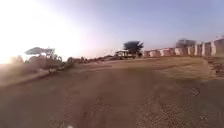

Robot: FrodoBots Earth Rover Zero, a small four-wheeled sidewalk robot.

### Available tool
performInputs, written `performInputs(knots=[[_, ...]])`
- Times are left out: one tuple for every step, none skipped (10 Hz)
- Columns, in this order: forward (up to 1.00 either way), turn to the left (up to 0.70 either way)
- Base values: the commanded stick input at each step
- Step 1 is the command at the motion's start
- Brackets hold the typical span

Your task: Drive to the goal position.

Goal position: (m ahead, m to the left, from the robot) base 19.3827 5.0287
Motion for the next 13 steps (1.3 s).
performInputs(knots=[[0.70, 0.00], [0.70, 0.00], [0.70, 0.00], [0.70, 0.00], [0.70, 0.00], [0.70, 0.00], [0.70, 0.00], [0.70, 0.00], [0.70, 0.00], [0.70, 0.00], [0.70, 0.00], [0.70, 0.00], [0.70, 0.00]])
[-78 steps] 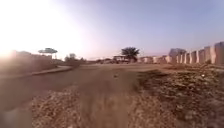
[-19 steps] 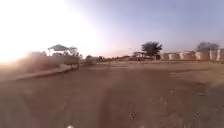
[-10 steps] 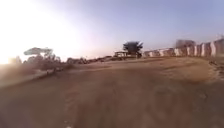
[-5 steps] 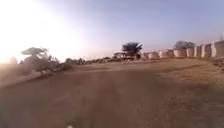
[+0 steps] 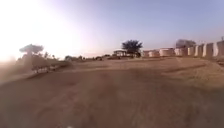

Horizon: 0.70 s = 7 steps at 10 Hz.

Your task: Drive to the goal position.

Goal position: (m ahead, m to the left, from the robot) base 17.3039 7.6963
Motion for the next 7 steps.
performInputs(knots=[[0.70, 0.00], [0.70, 0.00], [0.70, 0.00], [0.70, 0.00], [0.70, 0.00], [0.70, 0.00], [0.70, 0.00]])
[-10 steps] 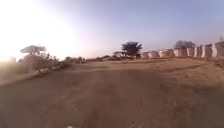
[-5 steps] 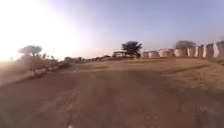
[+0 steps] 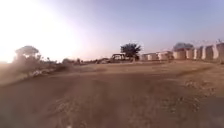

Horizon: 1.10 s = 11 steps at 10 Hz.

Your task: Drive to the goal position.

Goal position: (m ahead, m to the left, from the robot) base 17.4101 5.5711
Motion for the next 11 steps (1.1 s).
performInputs(knots=[[0.70, 0.00], [0.70, 0.00], [0.70, 0.00], [0.70, 0.00], [0.70, 0.00], [0.70, 0.00], [0.70, 0.00], [0.70, 0.00], [0.70, 0.00], [0.70, 0.00], [0.70, 0.00]])
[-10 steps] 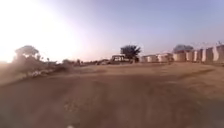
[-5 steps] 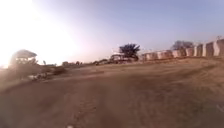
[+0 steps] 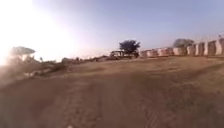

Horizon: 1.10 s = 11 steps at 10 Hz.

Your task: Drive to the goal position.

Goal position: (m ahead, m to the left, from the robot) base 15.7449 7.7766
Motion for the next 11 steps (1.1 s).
performInputs(knots=[[0.70, 0.00], [0.70, 0.00], [0.70, 0.00], [0.70, 0.00], [0.70, 0.00], [0.70, 0.00], [0.70, 0.00], [0.70, 0.00], [0.70, 0.00], [0.70, 0.00], [0.70, 0.00]])
